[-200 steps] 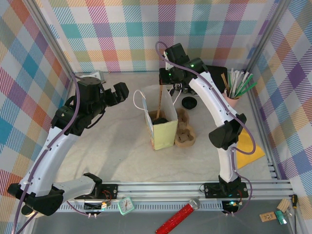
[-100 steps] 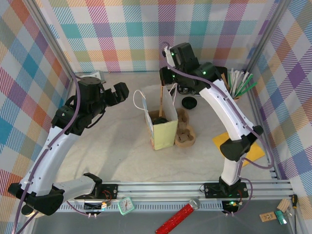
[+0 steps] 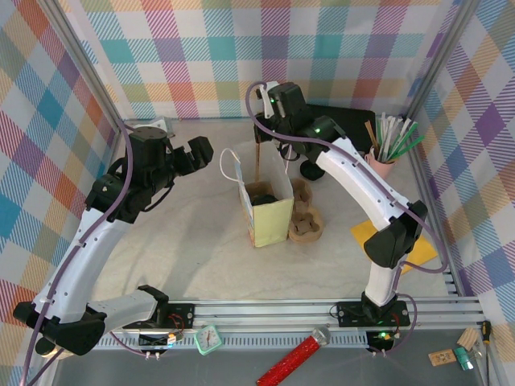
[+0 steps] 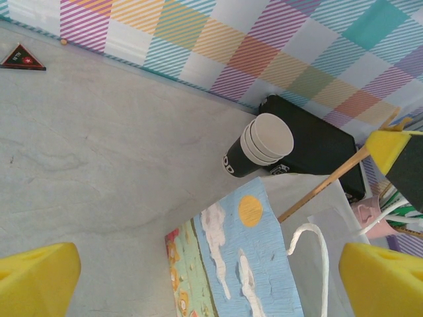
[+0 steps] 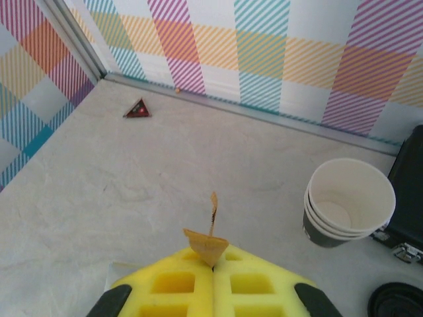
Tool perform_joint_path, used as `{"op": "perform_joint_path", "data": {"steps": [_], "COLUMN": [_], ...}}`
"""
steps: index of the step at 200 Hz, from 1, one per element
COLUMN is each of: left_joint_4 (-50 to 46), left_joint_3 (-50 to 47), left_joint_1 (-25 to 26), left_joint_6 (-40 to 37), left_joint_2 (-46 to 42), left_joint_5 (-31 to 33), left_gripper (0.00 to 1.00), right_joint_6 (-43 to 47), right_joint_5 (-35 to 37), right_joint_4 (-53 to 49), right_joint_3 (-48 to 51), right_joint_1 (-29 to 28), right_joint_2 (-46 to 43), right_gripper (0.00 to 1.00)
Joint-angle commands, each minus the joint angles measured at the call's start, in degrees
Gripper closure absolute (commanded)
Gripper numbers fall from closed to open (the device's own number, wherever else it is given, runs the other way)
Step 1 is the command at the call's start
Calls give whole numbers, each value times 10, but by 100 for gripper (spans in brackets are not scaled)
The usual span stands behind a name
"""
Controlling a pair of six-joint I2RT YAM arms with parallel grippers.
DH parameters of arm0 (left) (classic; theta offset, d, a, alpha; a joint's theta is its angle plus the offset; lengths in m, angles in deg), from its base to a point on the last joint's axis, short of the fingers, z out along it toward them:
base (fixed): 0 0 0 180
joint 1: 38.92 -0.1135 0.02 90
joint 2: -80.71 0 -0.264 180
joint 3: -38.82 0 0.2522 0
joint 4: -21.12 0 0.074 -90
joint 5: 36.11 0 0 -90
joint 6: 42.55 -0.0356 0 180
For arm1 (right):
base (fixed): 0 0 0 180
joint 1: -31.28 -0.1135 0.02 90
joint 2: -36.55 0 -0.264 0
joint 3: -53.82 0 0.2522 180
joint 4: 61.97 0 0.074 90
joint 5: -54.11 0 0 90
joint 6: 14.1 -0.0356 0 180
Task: Pack the takeout coffee
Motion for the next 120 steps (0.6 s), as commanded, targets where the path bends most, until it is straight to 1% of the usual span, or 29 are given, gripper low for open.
{"op": "perform_joint_path", "data": {"steps": [1, 22, 33, 52, 58, 68, 72, 120], "left_joint_4": [0, 0, 0, 0, 1, 2, 2, 9], "left_joint_3": [0, 4, 3, 3, 3, 2, 3, 5], "left_joint_1": [-7, -8, -9, -10, -10, -10, -10, -12], "left_joint_6": [-6, -6, -6, -6, -7, -6, -6, -5], "left_joint_2": [2, 6, 7, 6, 6, 7, 8, 14], "left_joint_5": [-1, -5, -5, -4, -4, -4, -4, -13], "left_gripper": [0, 0, 0, 0, 0, 0, 0, 0], "right_joint_6": [10, 0, -8, -19, -20, -23, -23, -17], "right_joint_5": [10, 0, -8, -18, -18, -17, -18, -1], "right_joint_4": [52, 43, 44, 48, 48, 44, 43, 28], "right_joint_3": [13, 18, 31, 60, 68, 76, 77, 73], "right_joint_1": [-2, -3, -3, -5, -7, -7, -9, -10], "right_joint_2": [5, 11, 6, -14, -21, -31, -36, -69], "right_gripper": [92, 91, 83, 78, 73, 59, 57, 56]}}
